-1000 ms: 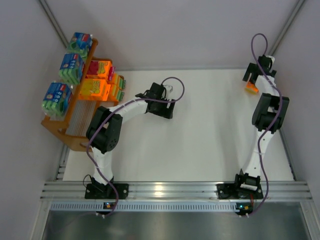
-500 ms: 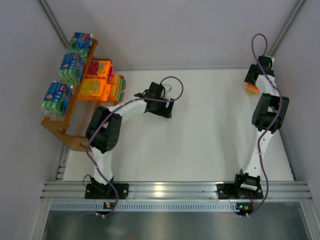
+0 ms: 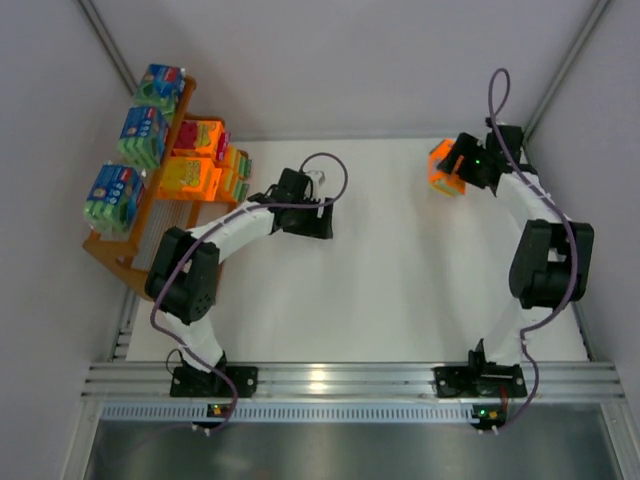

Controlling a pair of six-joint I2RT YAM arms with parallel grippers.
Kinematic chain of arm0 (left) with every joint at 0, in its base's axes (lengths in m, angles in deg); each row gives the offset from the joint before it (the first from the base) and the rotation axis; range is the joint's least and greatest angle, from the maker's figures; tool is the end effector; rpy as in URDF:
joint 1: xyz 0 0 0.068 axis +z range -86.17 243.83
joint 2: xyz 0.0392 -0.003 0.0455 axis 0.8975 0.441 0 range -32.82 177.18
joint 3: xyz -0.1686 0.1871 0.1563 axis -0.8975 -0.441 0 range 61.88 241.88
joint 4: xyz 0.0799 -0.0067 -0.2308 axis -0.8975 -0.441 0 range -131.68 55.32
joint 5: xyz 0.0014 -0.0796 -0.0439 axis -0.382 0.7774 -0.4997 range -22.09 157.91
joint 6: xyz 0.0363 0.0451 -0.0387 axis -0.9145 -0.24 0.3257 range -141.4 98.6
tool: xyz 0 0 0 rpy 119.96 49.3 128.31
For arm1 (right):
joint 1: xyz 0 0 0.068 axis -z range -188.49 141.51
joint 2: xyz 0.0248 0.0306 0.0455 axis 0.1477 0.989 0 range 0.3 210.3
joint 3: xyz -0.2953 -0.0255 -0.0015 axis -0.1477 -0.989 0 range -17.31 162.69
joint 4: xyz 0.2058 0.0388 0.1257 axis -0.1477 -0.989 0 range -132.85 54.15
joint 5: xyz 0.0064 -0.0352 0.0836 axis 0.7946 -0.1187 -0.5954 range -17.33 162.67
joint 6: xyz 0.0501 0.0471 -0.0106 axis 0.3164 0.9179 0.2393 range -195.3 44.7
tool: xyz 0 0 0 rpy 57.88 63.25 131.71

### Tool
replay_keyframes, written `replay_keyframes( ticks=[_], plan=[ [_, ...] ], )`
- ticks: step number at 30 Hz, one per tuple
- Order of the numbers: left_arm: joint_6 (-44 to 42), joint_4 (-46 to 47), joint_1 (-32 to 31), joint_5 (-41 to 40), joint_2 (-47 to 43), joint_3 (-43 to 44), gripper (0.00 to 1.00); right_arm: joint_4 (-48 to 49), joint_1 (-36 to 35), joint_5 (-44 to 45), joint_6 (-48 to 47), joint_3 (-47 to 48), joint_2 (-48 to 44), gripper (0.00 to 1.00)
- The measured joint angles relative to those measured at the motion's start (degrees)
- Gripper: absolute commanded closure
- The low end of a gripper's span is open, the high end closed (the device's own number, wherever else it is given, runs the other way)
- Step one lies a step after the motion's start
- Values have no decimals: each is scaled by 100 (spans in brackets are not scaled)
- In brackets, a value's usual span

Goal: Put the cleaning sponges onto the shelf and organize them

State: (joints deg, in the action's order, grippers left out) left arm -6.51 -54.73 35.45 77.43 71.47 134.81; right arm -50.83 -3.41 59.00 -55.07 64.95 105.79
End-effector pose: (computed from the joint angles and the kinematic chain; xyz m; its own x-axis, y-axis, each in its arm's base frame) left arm 0.3447 -0.1970 0.2246 -0.8083 0.1487 -0.5696 0.3640 0.8867 -0.2852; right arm 0.4297 -0.0248 0.2773 -0.6123 0.3917 -0.6868 0.1202 0.9047 0.4088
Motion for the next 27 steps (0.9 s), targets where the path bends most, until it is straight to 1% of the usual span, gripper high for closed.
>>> replay_keyframes(
  ticks=[2,6,8,10,13,15,17,20,24,27],
  plan=[
    [122,46,26,-15,-601,-422,17,562,-490,-476,417,-654,-621,26],
    [326,107,59,-157,-1919,-1032,14,2542,-1462,-1364,1799,-2409,-1700,26],
    [365,146,66,-210,-2566,-1266,13,3364,-1788,-1473,2465,-3156,-1926,24],
    [369,164,74,-203,-3121,-1434,13,3936,-2116,-1410,3014,-3716,-1963,23],
    [361,208,76,-57,-3742,-1547,13,4610,-2627,-1128,3727,-4312,-1961,24],
    [345,251,81,146,-3989,-1624,14,5335,-2988,-833,4391,-4717,-1939,24],
    [363,262,81,343,-4122,-1716,16,5945,-3193,-581,4940,-4933,-1838,27],
    [505,243,52,531,-4194,-1871,17,6988,-3401,-31,5753,-5115,-1499,27],
    [754,203,-264,256,-4245,-1906,18,7875,-3624,896,6537,-5130,-1115,28],
    [859,212,-894,-280,-4341,-1871,19,8096,-3834,1408,6832,-4979,-955,29]
  ],
)
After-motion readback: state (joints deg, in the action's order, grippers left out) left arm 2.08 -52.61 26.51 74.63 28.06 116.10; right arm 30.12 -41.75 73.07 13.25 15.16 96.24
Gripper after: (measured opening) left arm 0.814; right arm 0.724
